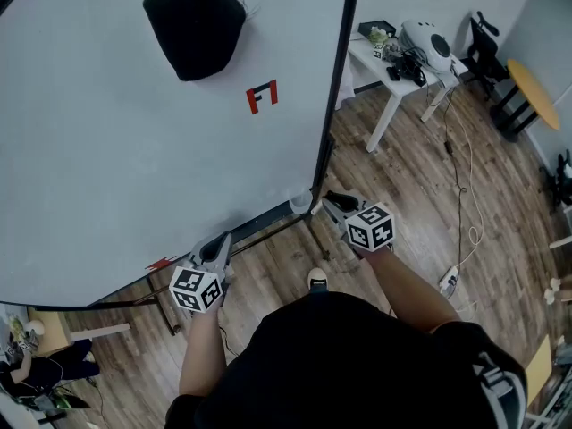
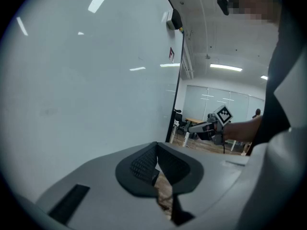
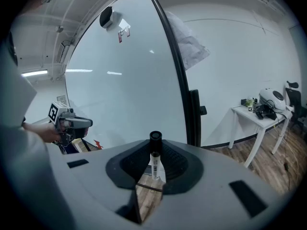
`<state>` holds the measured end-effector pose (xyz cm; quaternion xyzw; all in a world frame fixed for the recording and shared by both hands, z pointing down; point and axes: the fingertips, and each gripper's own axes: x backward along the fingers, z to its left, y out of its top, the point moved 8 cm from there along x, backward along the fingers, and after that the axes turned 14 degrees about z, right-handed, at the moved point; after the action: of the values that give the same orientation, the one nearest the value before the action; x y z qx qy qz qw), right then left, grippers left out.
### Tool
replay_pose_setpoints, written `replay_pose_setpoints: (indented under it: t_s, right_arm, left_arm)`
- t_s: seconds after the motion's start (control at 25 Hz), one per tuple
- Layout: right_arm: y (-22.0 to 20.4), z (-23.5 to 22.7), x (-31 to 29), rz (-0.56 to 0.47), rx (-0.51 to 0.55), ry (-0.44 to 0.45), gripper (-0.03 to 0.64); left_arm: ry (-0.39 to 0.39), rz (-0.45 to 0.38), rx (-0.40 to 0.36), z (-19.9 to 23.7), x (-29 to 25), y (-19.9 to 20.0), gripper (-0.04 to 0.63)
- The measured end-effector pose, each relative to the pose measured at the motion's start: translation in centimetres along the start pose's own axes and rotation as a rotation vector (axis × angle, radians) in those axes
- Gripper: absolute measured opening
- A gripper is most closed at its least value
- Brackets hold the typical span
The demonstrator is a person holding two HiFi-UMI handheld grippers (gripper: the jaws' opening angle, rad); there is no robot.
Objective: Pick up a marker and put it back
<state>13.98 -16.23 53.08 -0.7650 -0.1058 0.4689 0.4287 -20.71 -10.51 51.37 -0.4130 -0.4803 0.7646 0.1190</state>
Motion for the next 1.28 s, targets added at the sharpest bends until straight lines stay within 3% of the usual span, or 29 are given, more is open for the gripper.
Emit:
replay_pose_setpoints:
  t_s: [0.68, 1.28]
  right_arm:
    - [1.1, -2.8, -5.1, 0.031, 0.014, 0.042, 0.060]
    - [-1.0, -5.0, -11.2, 0.074, 0.034, 0.097, 0.060]
  left_arm:
    - [0.049, 0.023, 0.053, 0.6, -1.5, -0.1, 0.014]
    - [0.088, 0.066, 0.088, 1.5, -3.1, -0.4, 0.014]
